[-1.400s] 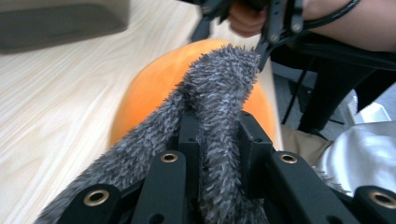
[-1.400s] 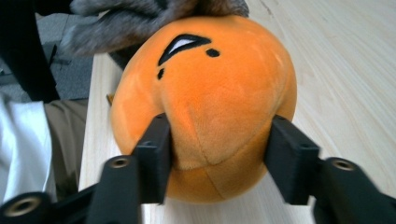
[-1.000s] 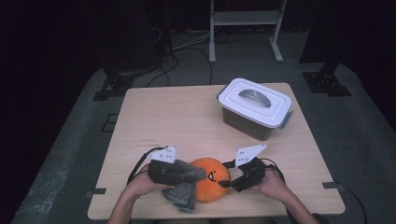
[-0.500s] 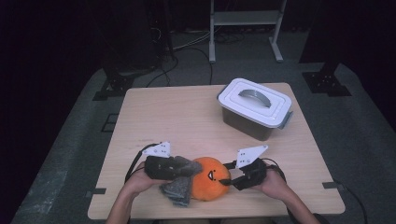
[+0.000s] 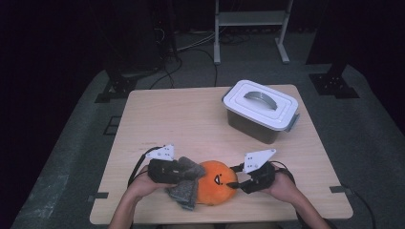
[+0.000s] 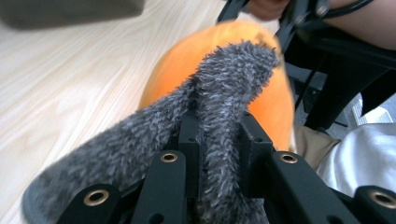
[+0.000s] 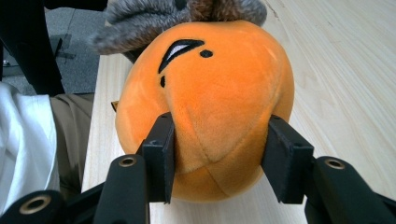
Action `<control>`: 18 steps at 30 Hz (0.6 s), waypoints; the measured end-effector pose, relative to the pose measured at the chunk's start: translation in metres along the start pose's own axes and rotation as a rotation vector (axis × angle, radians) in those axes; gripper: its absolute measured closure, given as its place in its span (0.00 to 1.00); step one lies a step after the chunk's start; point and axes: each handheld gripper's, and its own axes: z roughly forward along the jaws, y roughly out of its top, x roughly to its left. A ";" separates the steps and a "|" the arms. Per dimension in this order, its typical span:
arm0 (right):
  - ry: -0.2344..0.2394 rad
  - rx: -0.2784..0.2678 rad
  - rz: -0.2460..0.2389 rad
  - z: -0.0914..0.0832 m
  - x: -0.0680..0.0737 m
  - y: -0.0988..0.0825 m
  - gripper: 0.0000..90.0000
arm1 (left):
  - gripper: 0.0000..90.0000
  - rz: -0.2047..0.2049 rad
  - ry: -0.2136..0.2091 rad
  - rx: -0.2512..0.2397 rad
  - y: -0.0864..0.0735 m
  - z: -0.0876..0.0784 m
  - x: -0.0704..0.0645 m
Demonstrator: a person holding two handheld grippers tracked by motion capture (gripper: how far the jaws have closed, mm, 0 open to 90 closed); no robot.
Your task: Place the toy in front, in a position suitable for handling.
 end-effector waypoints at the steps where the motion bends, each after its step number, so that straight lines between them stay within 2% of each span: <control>1: 0.000 0.000 0.000 0.000 0.000 0.000 0.55 | 0.83 -0.002 0.005 0.004 -0.002 0.000 0.001; 3: 0.001 -0.006 0.003 -0.001 -0.001 -0.001 0.55 | 0.83 -0.011 -0.002 -0.010 -0.001 0.001 0.002; 6: 0.002 -0.016 -0.007 0.000 0.000 0.002 0.55 | 0.83 0.006 -0.005 -0.030 0.007 0.003 -0.003; 7: 0.002 -0.020 -0.017 0.001 0.001 0.003 0.55 | 0.83 0.023 -0.014 -0.057 0.014 0.005 -0.007; 8: 0.002 -0.020 -0.017 0.001 0.001 0.003 0.55 | 0.83 0.023 -0.014 -0.057 0.014 0.005 -0.007; 9: 0.000 -0.024 -0.033 0.002 0.004 0.005 0.55 | 0.83 0.040 -0.025 -0.076 0.020 0.007 -0.012; 12: -0.001 -0.020 -0.045 0.003 0.006 0.006 0.55 | 0.83 0.055 -0.014 -0.061 0.023 0.009 -0.015; 14: -0.005 -0.015 -0.046 0.002 0.006 0.005 0.55 | 0.83 0.048 -0.002 -0.046 0.021 0.009 -0.013; 15: -0.006 -0.013 -0.048 0.002 0.006 0.005 0.55 | 0.83 0.043 0.011 -0.032 0.018 0.008 -0.011; 16: -0.006 -0.009 -0.049 0.001 0.006 0.005 0.55 | 0.83 0.020 0.025 -0.025 0.012 0.005 -0.005; 17: -0.006 -0.009 -0.049 0.001 0.006 0.005 0.55 | 0.83 0.020 0.025 -0.025 0.012 0.005 -0.005; 18: -0.006 -0.009 -0.049 0.001 0.007 0.005 0.55 | 0.83 0.000 0.031 -0.025 0.007 0.003 -0.002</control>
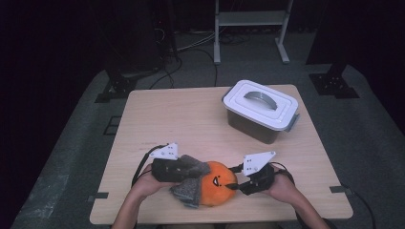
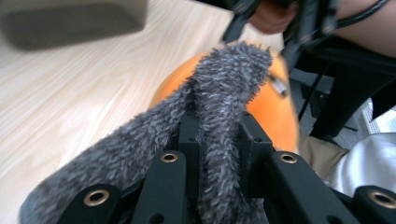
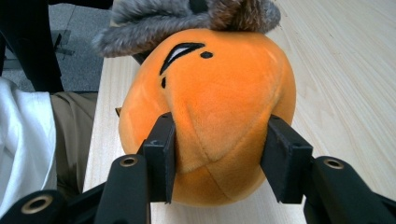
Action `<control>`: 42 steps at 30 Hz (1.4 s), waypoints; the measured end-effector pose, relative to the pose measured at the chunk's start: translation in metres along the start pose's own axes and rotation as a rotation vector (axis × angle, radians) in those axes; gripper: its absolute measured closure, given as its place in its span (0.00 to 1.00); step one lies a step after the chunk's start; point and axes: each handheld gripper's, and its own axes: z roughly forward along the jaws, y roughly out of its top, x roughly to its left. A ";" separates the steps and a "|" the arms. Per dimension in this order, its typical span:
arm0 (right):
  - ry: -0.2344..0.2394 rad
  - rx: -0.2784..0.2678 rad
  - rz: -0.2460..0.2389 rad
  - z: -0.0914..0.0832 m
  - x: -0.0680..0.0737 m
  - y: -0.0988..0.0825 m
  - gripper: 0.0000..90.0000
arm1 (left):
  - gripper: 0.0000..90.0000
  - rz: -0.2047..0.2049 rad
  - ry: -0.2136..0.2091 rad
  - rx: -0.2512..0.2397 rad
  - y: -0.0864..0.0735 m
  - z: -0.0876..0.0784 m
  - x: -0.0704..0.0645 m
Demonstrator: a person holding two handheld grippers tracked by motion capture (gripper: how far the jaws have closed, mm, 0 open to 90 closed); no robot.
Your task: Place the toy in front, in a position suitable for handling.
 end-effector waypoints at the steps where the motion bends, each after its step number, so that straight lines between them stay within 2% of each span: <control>1: 0.000 0.001 -0.002 0.000 0.000 0.000 0.55 | 0.83 -0.011 0.009 0.003 -0.003 -0.002 0.002; 3: -0.002 0.005 -0.002 0.000 0.001 0.001 0.55 | 0.83 -0.018 0.025 0.006 -0.005 -0.004 0.003; 6: -0.007 -0.011 0.003 -0.002 0.000 0.003 0.55 | 0.83 -0.009 0.025 -0.008 -0.001 -0.005 0.001; 7: -0.007 -0.025 0.012 -0.003 0.000 0.003 0.56 | 0.83 0.003 0.009 -0.028 0.004 -0.002 -0.002; 8: -0.008 -0.036 0.019 -0.003 0.000 0.004 0.56 | 0.83 0.003 0.009 -0.028 0.004 -0.002 -0.002; 9: -0.011 -0.041 0.020 -0.004 0.000 0.005 0.56 | 0.83 0.028 -0.013 -0.039 0.010 0.001 -0.007; 11: -0.013 -0.037 0.019 -0.003 0.001 0.005 0.55 | 0.83 0.046 -0.016 -0.024 0.013 0.004 -0.011; 13: -0.010 -0.032 0.024 -0.002 0.001 0.004 0.51 | 0.83 0.040 -0.010 -0.008 0.011 0.005 -0.010; 16: -0.003 -0.039 0.066 -0.002 -0.001 0.002 0.42 | 0.83 0.021 0.001 0.029 0.003 0.005 -0.005; 18: 0.016 -0.053 0.096 -0.003 -0.006 0.000 0.40 | 0.83 -0.002 -0.008 0.026 -0.001 0.002 -0.001; 19: 0.016 -0.053 0.096 -0.003 -0.006 0.000 0.40 | 0.83 -0.002 -0.008 0.026 -0.001 0.002 -0.001; 21: 0.027 -0.051 0.153 -0.002 -0.011 -0.005 0.36 | 0.83 0.001 -0.023 0.018 -0.003 0.001 0.000; 23: 0.041 -0.048 0.163 0.000 -0.012 -0.006 0.36 | 0.83 0.005 -0.025 0.020 -0.002 0.001 -0.001; 24: 0.053 -0.046 0.168 0.006 -0.011 -0.006 0.44 | 0.83 0.016 -0.022 0.018 0.002 0.002 -0.003; 25: 0.053 -0.046 0.168 0.006 -0.011 -0.006 0.44 | 0.83 0.016 -0.022 0.018 0.002 0.002 -0.003; 27: 0.037 -0.046 0.128 0.004 -0.007 -0.001 0.53 | 0.83 0.037 -0.022 -0.004 0.011 0.001 -0.010; 28: 0.037 -0.046 0.128 0.004 -0.007 -0.001 0.53 | 0.83 0.037 -0.022 -0.004 0.011 0.001 -0.010; 29: 0.030 -0.057 0.113 0.005 -0.003 0.002 0.56 | 0.83 0.056 -0.040 -0.036 0.019 0.001 -0.016; 31: 0.022 -0.048 0.080 0.008 0.003 0.007 0.57 | 0.83 0.083 -0.056 -0.054 0.027 0.002 -0.023; 33: 0.022 -0.045 0.067 0.010 0.005 0.009 0.58 | 0.83 0.096 -0.061 -0.054 0.030 0.004 -0.026; 34: 0.019 -0.025 0.047 0.013 0.009 0.012 0.59 | 0.83 0.109 -0.047 -0.036 0.031 0.005 -0.028; 42: 0.000 -0.025 0.033 0.006 0.006 0.010 0.62 | 0.83 0.049 -0.024 -0.031 0.017 -0.002 -0.012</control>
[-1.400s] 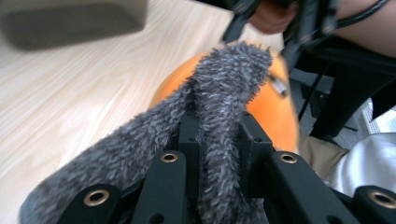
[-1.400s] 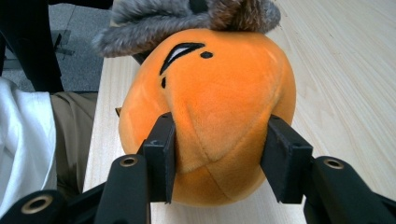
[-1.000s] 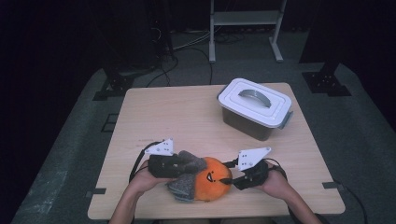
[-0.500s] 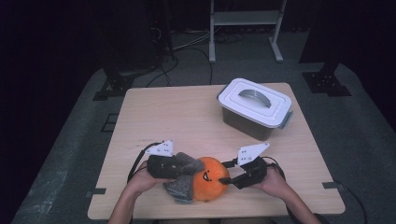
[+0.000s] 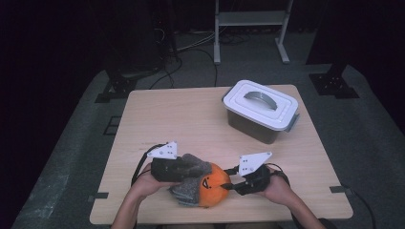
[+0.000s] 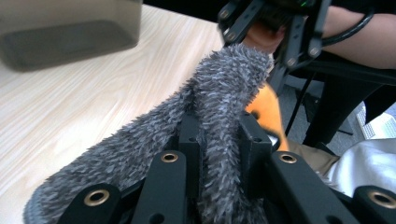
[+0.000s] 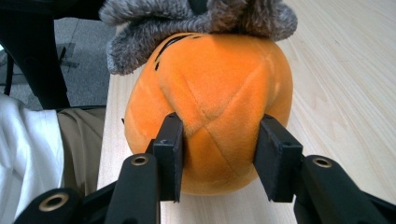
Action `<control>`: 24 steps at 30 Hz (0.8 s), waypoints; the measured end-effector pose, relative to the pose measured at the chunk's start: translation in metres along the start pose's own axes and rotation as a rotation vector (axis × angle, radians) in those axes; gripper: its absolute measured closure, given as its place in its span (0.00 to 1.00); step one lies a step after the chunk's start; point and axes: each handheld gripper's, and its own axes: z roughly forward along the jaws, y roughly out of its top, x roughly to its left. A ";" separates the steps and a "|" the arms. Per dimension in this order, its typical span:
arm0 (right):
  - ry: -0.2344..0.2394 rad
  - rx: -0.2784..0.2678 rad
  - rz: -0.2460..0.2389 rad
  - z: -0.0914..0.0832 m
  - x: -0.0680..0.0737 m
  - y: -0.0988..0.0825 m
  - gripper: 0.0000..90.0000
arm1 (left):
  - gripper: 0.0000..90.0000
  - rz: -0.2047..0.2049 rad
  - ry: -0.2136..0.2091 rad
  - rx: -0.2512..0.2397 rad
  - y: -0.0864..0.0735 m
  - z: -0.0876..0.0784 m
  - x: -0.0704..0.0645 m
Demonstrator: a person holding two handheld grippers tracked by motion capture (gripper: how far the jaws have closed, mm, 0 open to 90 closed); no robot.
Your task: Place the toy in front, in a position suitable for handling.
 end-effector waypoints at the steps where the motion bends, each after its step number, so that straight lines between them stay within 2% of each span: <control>1: -0.003 -0.002 -0.009 -0.001 0.000 0.001 0.63 | 0.83 -0.002 0.004 -0.005 -0.001 -0.001 0.001; 5: -0.013 -0.009 -0.022 -0.004 0.002 0.003 0.63 | 0.83 0.010 0.006 -0.013 0.004 0.000 -0.002; 7: -0.020 -0.017 -0.033 -0.004 0.005 0.006 0.63 | 0.83 0.042 -0.014 -0.029 0.014 0.004 -0.010; 11: -0.021 -0.003 -0.061 -0.001 0.011 0.009 0.64 | 0.83 0.059 -0.026 -0.023 0.018 0.008 -0.015; 14: -0.021 0.000 -0.043 -0.001 0.008 0.006 0.64 | 0.83 0.043 -0.009 -0.008 0.013 0.008 -0.011; 15: -0.021 0.002 -0.046 -0.001 0.007 0.005 0.64 | 0.83 0.025 0.000 -0.003 0.008 0.006 -0.006; 18: -0.018 0.000 -0.039 -0.001 0.007 0.004 0.64 | 0.83 0.002 0.004 -0.008 0.001 0.004 0.000; 20: -0.017 -0.001 -0.041 -0.001 0.007 0.005 0.64 | 0.83 -0.021 0.024 -0.011 -0.005 0.000 0.006; 24: -0.018 -0.007 -0.031 -0.001 0.007 0.005 0.64 | 0.83 -0.030 0.041 -0.007 -0.007 -0.001 0.008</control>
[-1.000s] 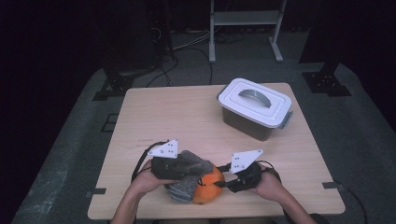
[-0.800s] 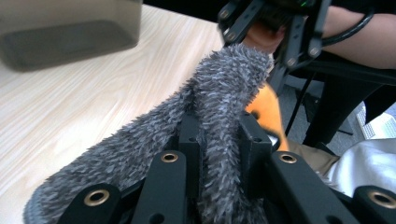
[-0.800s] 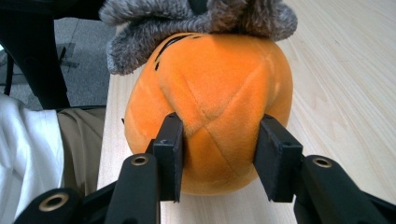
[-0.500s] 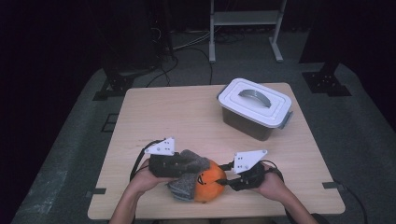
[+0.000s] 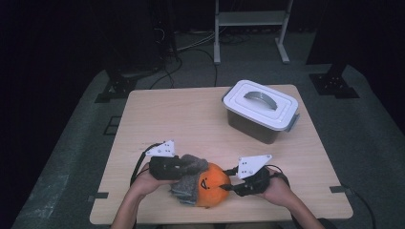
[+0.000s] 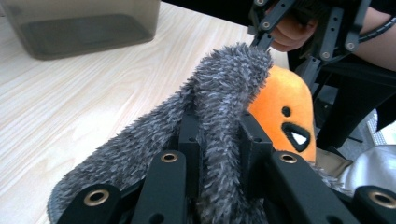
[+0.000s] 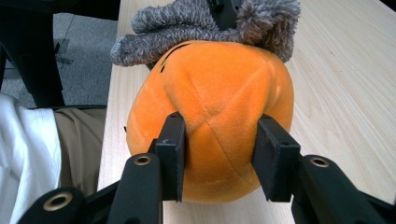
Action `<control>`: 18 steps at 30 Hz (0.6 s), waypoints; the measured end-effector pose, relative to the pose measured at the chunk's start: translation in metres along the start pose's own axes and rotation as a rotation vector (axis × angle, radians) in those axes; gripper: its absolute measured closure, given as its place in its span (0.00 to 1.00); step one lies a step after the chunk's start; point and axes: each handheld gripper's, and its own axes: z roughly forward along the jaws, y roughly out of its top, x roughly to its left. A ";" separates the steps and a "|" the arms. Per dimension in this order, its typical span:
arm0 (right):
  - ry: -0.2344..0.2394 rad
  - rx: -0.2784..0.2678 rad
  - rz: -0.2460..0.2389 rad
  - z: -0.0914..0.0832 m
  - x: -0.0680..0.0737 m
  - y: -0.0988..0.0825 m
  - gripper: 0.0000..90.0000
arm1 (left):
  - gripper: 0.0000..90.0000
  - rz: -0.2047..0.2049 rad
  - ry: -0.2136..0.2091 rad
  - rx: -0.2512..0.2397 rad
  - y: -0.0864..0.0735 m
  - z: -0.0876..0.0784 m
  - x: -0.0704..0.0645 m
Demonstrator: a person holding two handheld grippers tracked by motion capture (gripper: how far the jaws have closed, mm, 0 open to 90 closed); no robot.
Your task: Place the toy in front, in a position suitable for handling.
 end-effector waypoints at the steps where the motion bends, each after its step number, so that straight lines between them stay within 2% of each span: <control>1: -0.001 -0.001 0.006 0.000 0.000 0.000 0.64 | 0.83 -0.001 0.007 0.001 0.002 0.000 -0.001; 3: -0.002 -0.002 0.007 0.000 0.000 0.000 0.64 | 0.83 0.000 0.008 0.000 0.003 0.001 -0.003; 5: -0.002 -0.004 0.020 0.001 -0.001 -0.001 0.63 | 0.83 0.031 -0.011 -0.002 0.011 0.004 -0.011; 6: -0.002 -0.004 0.020 0.001 -0.001 -0.001 0.63 | 0.83 0.031 -0.011 -0.002 0.011 0.004 -0.011; 10: 0.006 -0.004 0.047 0.001 -0.004 -0.004 0.63 | 0.83 0.083 -0.062 -0.013 0.020 0.009 -0.023; 11: 0.009 -0.002 0.054 0.001 -0.006 -0.006 0.63 | 0.83 0.100 -0.059 0.004 0.022 0.011 -0.026; 12: 0.009 -0.002 0.054 0.001 -0.006 -0.006 0.63 | 0.83 0.100 -0.059 0.004 0.022 0.011 -0.026; 15: 0.009 0.008 0.063 0.000 -0.008 -0.009 0.64 | 0.83 0.098 -0.017 0.048 0.017 0.010 -0.021; 16: 0.009 0.008 0.063 0.000 -0.008 -0.009 0.64 | 0.83 0.098 -0.017 0.048 0.017 0.010 -0.021; 17: 0.005 0.020 0.086 -0.001 -0.011 -0.011 0.64 | 0.83 0.072 0.000 0.057 0.011 0.008 -0.015; 18: 0.003 0.023 0.095 -0.002 -0.013 -0.013 0.64 | 0.83 0.059 -0.002 0.058 0.007 0.007 -0.012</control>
